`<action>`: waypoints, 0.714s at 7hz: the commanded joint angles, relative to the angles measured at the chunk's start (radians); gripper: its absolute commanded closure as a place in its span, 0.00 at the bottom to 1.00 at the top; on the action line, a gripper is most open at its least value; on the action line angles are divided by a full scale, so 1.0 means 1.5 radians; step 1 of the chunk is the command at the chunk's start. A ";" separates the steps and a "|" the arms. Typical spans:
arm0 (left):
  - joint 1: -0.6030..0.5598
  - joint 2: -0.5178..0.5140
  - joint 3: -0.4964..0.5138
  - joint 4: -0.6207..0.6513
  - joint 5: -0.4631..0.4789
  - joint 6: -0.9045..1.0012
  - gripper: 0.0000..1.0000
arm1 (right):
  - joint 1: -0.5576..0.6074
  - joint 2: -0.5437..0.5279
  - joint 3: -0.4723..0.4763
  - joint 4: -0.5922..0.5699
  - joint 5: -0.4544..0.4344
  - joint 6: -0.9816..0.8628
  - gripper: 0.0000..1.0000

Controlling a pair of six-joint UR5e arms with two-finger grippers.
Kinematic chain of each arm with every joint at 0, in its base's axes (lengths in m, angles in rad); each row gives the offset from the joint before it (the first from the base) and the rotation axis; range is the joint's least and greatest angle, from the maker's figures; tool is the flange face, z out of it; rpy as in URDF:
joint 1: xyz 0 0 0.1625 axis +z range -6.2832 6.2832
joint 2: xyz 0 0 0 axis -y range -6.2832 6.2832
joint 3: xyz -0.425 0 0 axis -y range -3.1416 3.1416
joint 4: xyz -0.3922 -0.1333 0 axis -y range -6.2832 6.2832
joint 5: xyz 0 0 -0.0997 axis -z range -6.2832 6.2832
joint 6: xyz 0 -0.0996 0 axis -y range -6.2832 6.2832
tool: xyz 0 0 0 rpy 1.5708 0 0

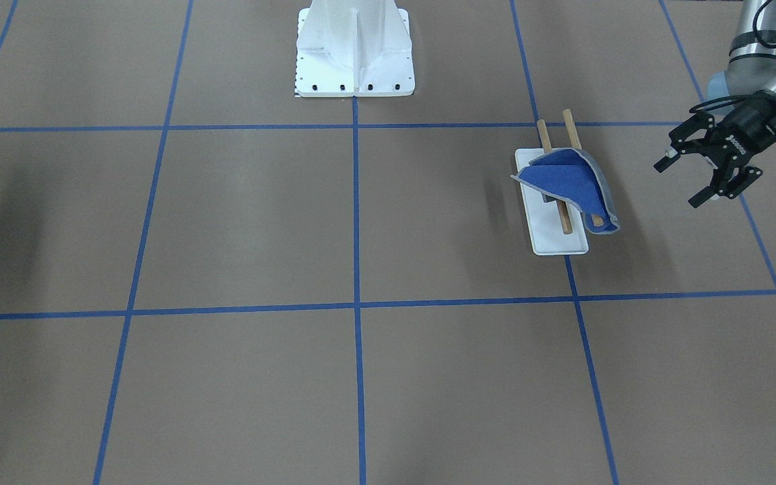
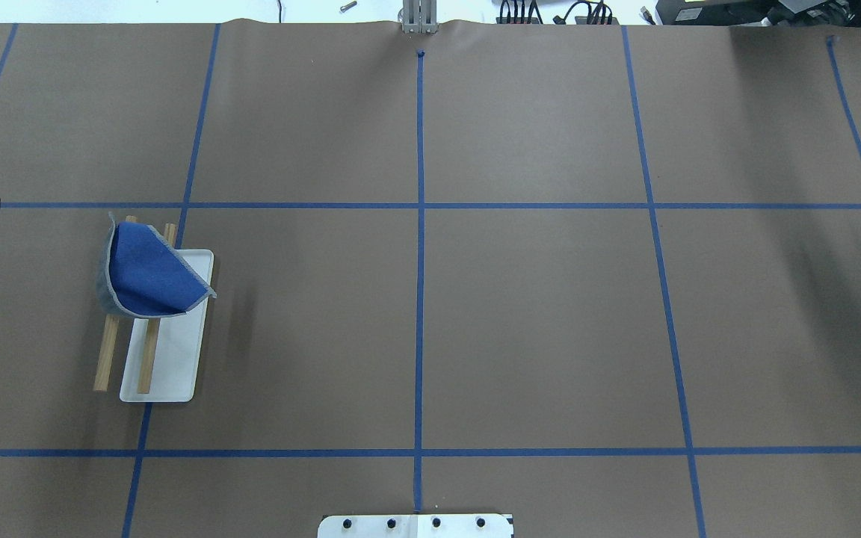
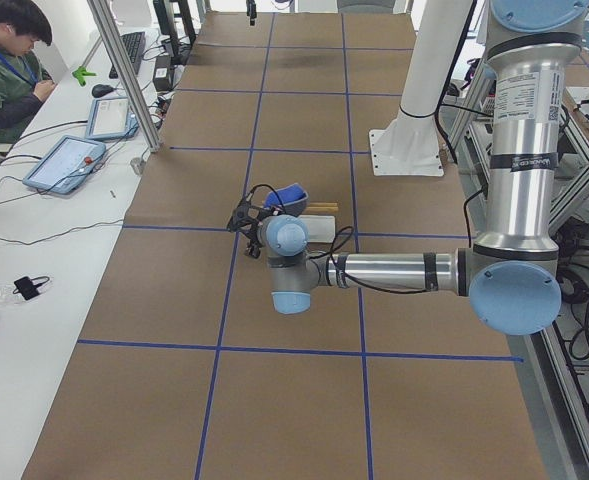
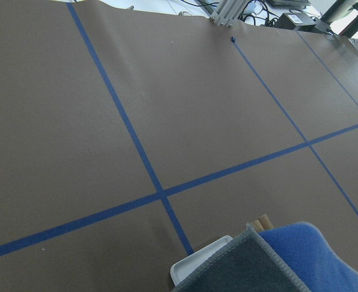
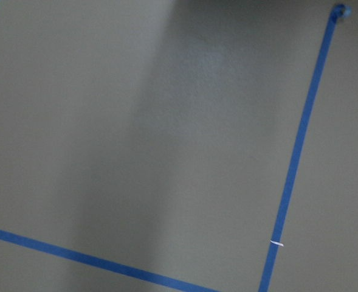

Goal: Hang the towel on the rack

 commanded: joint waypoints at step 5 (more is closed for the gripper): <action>-0.147 -0.011 -0.008 0.410 -0.012 0.469 0.02 | 0.043 -0.071 0.000 0.002 -0.003 -0.032 0.00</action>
